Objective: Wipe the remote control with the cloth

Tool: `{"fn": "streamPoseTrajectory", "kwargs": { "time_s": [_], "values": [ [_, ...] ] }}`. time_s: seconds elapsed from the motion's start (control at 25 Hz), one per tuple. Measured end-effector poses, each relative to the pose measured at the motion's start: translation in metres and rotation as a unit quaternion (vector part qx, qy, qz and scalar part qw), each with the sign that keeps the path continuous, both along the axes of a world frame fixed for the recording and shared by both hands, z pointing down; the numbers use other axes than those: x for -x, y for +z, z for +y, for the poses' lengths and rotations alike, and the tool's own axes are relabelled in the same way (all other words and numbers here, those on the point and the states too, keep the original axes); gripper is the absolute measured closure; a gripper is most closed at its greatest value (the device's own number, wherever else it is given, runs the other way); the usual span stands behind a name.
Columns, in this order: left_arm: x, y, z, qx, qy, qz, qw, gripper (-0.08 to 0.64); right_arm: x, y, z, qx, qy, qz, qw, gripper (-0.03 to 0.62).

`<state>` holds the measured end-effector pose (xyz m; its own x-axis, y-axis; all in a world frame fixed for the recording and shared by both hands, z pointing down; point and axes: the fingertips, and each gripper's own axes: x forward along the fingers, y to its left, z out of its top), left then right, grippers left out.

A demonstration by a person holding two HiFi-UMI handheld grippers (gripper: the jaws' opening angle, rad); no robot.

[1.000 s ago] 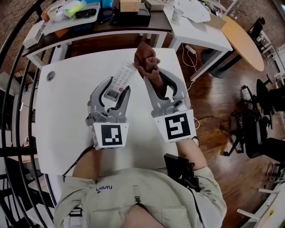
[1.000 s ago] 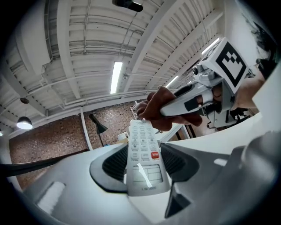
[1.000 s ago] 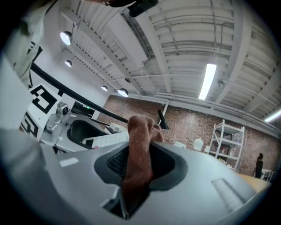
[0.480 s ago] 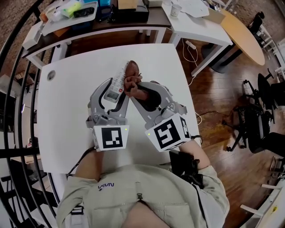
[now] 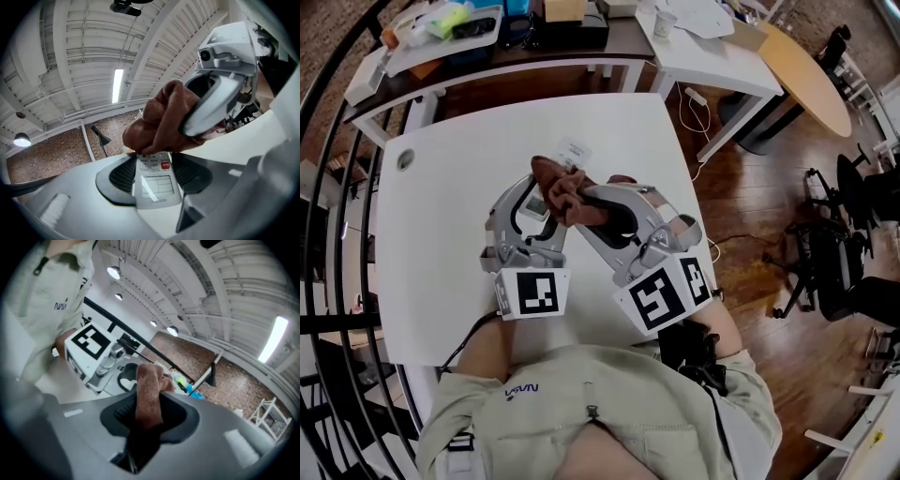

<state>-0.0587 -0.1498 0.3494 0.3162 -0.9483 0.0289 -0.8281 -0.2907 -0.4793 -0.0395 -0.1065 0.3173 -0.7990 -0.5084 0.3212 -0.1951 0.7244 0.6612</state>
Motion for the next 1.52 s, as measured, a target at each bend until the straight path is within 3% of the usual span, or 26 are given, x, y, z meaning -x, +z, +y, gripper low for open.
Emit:
{"fn": "streamPoseTrajectory", "kwargs": {
  "time_s": [0.08,0.2,0.28,0.36,0.56,0.92,1.2,1.36,1.52],
  "values": [
    [-0.002,-0.004,0.003,-0.007,0.003,-0.007,0.9999,0.318,-0.010,-0.026,-0.014,-0.034,0.046,-0.053,0.997,0.486],
    [-0.006,-0.007,0.008,-0.015,0.004,-0.012,0.9998,0.318,-0.029,-0.059,-0.033,-0.077,0.109,-0.124,0.983,0.486],
    [-0.009,-0.010,0.011,-0.020,0.005,-0.015,0.9997,0.318,-0.036,-0.069,-0.044,-0.092,0.143,-0.138,0.976,0.486],
    [-0.012,-0.013,0.014,-0.027,0.008,-0.017,0.9995,0.318,-0.036,-0.066,-0.051,-0.097,0.157,-0.119,0.976,0.486],
    [-0.014,-0.016,0.015,-0.031,0.009,-0.021,0.9993,0.318,-0.013,-0.049,-0.046,-0.093,0.130,-0.070,0.985,0.486],
    [-0.009,-0.010,0.012,-0.021,0.007,-0.016,0.9996,0.318,0.021,-0.008,-0.001,-0.059,0.020,0.014,0.998,0.486],
    [-0.007,-0.007,0.015,-0.014,0.011,-0.006,0.9998,0.318,0.026,0.000,0.019,0.012,-0.028,0.008,0.999,0.486],
    [-0.006,-0.016,0.014,-0.008,0.043,0.041,0.9982,0.318,0.025,-0.006,0.028,0.056,-0.050,-0.033,0.997,0.486],
    [0.002,-0.023,0.013,0.026,0.073,0.159,0.9843,0.318,0.015,-0.028,0.022,0.040,-0.033,-0.097,0.994,0.486]
  ]
}}
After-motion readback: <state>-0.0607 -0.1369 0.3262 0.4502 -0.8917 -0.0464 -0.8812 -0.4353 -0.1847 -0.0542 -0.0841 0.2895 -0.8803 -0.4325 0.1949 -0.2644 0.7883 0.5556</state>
